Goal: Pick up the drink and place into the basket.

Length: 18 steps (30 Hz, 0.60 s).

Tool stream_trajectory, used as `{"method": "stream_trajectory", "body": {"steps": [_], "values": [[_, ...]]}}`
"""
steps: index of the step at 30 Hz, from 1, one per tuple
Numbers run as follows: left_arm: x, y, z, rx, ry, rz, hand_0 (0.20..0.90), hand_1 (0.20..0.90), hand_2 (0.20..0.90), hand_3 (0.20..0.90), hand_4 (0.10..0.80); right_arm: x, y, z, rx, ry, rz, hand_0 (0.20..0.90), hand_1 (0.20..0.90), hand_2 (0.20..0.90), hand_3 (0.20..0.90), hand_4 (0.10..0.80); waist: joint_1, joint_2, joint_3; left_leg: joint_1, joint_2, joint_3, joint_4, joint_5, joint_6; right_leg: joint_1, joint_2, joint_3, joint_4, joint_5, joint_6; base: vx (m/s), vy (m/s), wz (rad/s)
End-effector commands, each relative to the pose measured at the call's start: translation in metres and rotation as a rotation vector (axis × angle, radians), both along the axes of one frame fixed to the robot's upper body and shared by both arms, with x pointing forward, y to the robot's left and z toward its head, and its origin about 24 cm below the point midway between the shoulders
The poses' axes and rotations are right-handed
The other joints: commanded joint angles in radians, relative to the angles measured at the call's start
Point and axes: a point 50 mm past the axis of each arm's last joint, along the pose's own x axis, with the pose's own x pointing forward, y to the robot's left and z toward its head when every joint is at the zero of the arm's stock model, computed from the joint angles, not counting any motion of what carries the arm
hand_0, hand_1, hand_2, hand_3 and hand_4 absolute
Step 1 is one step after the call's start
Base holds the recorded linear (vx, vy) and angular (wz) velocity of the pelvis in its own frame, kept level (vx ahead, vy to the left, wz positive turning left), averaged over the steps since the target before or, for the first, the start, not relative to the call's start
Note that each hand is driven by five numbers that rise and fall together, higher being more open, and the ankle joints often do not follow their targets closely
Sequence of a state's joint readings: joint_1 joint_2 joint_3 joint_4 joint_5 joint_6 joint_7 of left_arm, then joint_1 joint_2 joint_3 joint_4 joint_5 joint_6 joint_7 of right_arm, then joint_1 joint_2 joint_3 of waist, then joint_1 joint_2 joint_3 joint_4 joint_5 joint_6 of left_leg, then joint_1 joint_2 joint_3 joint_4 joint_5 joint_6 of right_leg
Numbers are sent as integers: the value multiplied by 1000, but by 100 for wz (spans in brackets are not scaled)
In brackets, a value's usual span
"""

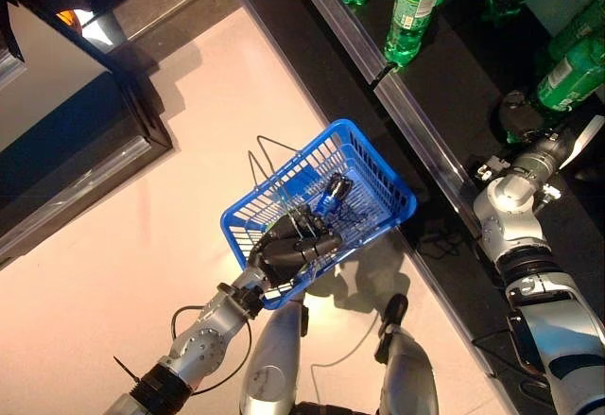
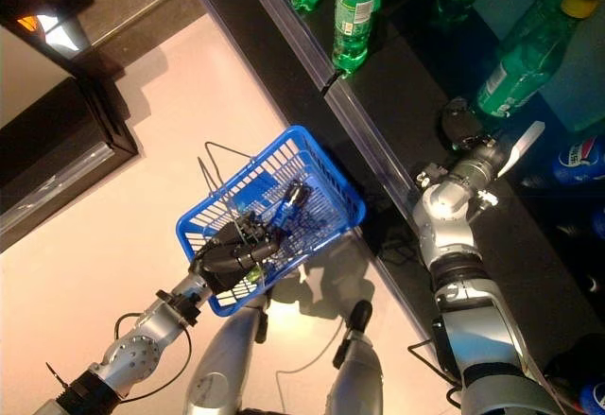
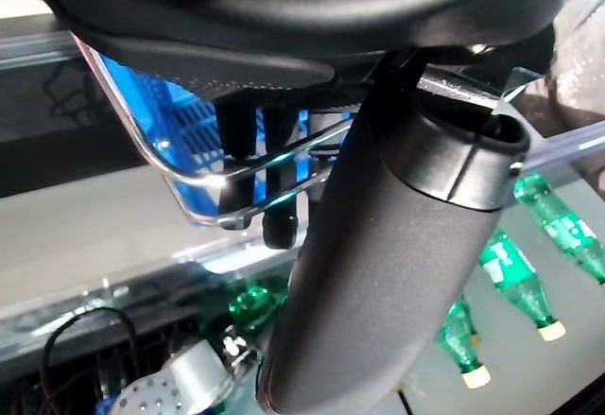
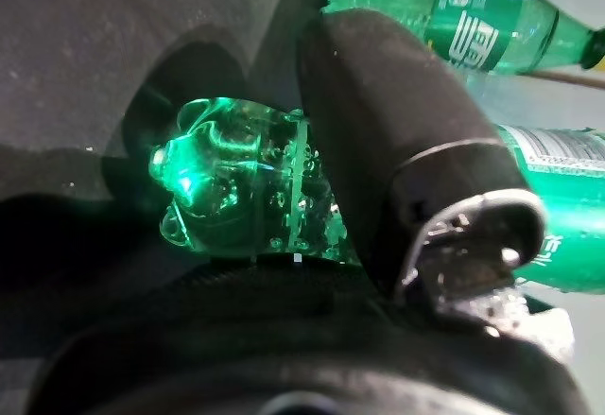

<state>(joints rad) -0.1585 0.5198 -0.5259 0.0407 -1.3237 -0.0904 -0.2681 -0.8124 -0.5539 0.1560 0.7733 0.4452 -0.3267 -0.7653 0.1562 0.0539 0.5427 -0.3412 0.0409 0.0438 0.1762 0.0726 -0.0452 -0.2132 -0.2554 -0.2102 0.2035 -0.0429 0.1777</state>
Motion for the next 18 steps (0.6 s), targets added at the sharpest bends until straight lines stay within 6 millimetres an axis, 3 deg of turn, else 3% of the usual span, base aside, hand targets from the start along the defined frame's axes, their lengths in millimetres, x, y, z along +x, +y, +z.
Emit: {"method": "stream_trajectory", "body": {"steps": [1, 8, 18], "values": [[-10, -35, 142, -334, -704, -224, 300, 300, 300, 200, 100, -12, 20, 94, -255, -342, 110, 300, 300, 300, 200, 100, -13, -10, -23, -14, -19, -72, 125, -113, -41, -34, 3, -11, -38, 129, -1, -38, 32, 0], [-14, -38, 139, -336, -704, -218, 300, 300, 300, 200, 100, -19, 45, 83, -302, -343, 232, 300, 300, 300, 200, 100, -29, -13, -23, 0, -17, -60, 156, -128, -42, -23, 3, -10, -16, 117, -8, -21, 35, 0], [-20, -41, 141, -322, -748, -213, 300, 300, 300, 200, 100, -43, 106, 71, -455, -396, 536, 300, 300, 300, 200, 100, -58, -7, -23, 44, -11, -30, 127, -115, -43, 4, 0, 8, -27, 117, -1, -37, 48, -3]]}}
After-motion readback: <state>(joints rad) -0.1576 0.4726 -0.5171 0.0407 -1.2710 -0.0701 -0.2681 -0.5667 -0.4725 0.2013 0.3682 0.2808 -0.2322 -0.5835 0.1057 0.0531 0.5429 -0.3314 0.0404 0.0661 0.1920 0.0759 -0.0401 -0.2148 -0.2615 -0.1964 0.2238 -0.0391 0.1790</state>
